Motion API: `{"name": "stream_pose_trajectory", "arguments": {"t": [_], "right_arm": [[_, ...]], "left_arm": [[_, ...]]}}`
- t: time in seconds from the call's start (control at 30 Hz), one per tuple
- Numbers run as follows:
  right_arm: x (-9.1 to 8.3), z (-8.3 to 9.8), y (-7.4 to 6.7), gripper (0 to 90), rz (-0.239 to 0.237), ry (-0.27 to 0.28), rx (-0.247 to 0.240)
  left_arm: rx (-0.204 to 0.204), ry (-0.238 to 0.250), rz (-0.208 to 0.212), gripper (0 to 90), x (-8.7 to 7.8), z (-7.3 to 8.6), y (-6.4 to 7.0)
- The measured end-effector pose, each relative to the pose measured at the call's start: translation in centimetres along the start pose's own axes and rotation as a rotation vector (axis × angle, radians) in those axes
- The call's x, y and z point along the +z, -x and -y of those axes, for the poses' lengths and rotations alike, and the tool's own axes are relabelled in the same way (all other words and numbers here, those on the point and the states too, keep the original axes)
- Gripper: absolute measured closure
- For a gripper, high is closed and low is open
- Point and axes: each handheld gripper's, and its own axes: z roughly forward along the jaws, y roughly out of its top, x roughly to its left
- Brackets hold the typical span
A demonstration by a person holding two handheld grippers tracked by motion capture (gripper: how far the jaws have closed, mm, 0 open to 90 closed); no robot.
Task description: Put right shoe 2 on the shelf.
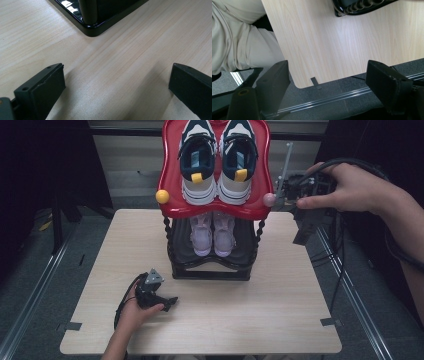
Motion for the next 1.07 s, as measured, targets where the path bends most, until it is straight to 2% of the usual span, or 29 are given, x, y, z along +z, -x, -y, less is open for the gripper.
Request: {"name": "stream_pose_trajectory", "arguments": {"t": [0.67, 0.87, 1.07], "right_arm": [[3.9, 3.3, -0.1, 18.6, 0.006, 0.030, 0.031], [5.5, 3.9, -0.1, 18.0, 0.006, 0.039, 0.021], [6.0, 4.6, -0.4, 17.9, 0.010, 0.052, 0.024]], "left_arm": [[-0.003, 0.002, 0.002, 0.0, 0.0, 0.0, 0.0], [-0.008, 0.004, 0.004, 0.0, 0.0, 0.0, 0.0], [-0.005, 0.005, 0.001, 0.0, 0.0, 0.0, 0.0]]}}
